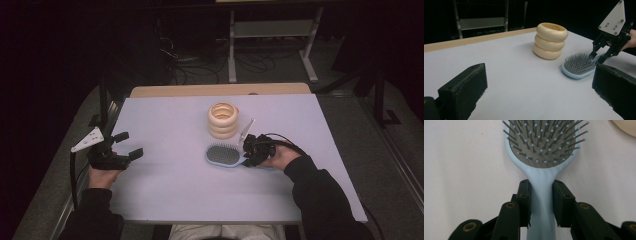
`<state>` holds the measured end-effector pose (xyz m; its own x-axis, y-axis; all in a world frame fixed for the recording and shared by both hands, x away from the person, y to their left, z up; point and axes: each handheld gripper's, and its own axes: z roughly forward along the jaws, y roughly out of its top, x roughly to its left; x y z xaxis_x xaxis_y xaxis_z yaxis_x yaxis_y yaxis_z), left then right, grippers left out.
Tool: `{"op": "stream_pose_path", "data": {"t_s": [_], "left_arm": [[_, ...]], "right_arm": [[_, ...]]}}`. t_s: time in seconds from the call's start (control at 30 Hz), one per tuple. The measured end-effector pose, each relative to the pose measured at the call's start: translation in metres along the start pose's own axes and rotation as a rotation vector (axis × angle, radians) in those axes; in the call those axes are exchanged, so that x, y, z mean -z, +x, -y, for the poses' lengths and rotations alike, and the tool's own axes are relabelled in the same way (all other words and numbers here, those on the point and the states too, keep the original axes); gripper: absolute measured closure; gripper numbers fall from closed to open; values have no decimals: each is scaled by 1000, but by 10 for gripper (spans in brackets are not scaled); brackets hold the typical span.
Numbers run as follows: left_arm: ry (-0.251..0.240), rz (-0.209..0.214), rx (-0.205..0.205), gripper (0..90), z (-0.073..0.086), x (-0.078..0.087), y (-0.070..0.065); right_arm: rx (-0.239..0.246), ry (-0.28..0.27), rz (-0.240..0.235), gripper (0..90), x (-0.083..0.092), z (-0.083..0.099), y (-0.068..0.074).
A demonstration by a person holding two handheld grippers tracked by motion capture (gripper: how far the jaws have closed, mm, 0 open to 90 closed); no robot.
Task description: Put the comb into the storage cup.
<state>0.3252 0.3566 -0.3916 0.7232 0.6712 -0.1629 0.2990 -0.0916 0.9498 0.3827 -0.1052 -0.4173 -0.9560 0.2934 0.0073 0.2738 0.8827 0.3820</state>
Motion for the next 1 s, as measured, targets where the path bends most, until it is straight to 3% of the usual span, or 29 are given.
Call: {"op": "stream_pose_path", "data": {"t_s": [0.4, 1.0], "left_arm": [[2, 0, 0, 0, 0, 0, 0], [6, -3, 0, 0, 0, 0, 0]], "right_arm": [[2, -36, 22, 681, 13, -1, 2], [-5, -126, 55, 681, 48, 7, 4]]}}
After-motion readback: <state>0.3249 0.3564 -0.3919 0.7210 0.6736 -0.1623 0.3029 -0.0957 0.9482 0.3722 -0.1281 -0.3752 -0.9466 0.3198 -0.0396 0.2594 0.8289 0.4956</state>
